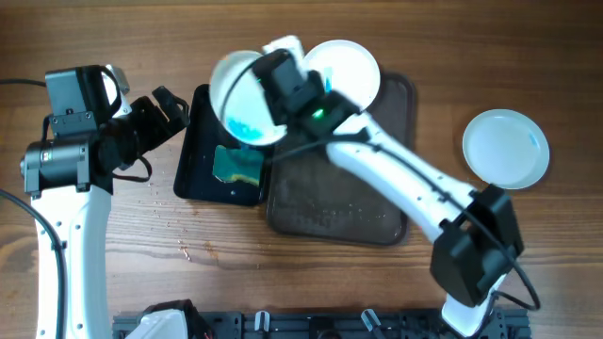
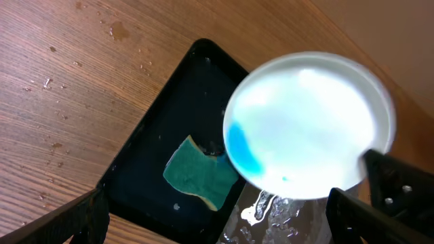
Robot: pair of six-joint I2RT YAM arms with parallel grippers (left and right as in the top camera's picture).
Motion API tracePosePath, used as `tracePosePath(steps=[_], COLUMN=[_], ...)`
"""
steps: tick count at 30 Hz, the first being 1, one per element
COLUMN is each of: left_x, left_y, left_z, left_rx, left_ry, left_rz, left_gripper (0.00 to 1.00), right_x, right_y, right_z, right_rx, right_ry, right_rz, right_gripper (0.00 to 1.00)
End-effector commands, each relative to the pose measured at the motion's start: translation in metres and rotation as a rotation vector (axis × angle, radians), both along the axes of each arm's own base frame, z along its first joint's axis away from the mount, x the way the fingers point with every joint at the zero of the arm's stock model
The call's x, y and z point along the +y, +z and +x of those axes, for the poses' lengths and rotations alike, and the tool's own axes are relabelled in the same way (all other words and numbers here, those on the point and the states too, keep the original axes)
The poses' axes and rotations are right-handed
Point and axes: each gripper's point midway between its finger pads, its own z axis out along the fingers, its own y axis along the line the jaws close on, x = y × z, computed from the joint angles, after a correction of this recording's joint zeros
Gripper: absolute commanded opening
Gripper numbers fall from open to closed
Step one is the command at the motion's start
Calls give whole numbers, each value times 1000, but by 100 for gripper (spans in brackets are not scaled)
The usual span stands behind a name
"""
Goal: Clean dirty plates on tray and stack at the side
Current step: 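Lift plate with right gripper and stack it on the right plate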
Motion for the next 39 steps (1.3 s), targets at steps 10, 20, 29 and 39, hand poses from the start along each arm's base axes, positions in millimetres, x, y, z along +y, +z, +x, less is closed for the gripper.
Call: tracePosePath(steps=[10,20,29,39], left_x=[0,0,0,0], left_y=[6,6,6,6], left_z=[1,1,1,1], left_rx=[-17,-17,-17,-17], left_ry=[-5,-5,-5,-5], left_rz=[-4,-4,-4,-4], left_gripper=[100,100,100,100], right_x=[30,31,28,31], right_y=[100,100,99,117], right_z=[-35,-35,-33,-18], right_rx=[-458,-459,-456,-503], right_ry=[-20,-12,-51,124], right_rz=[-436,-447,-378,-665], right_gripper=[4,4,4,4])
